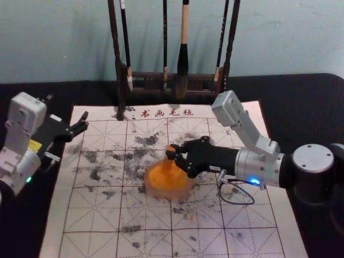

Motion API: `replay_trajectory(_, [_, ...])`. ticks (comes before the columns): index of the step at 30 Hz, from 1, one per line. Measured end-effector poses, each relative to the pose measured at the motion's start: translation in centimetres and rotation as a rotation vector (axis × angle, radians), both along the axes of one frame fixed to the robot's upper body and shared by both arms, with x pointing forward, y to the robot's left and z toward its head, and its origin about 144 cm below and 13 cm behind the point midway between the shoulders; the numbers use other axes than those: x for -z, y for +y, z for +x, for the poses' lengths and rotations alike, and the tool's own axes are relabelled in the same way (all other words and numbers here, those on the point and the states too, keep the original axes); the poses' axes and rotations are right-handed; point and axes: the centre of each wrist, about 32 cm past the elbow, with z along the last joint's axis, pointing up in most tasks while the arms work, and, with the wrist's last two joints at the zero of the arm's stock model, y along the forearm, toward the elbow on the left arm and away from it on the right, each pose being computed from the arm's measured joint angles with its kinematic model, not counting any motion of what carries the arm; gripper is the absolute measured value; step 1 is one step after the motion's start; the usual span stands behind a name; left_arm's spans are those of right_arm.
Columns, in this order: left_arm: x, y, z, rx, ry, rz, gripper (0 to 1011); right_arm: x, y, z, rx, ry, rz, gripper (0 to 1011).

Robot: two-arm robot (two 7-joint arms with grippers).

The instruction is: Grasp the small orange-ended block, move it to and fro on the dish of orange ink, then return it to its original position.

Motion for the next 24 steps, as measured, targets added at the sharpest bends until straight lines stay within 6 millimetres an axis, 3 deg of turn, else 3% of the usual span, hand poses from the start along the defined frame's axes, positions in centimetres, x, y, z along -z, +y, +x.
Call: replay_trajectory(24, [0.0, 0.0, 0.0, 0.000, 0.000, 0.000, 1002, -0.1, -1.4, -1.0, 0.002, -0.003, -0.008, 119])
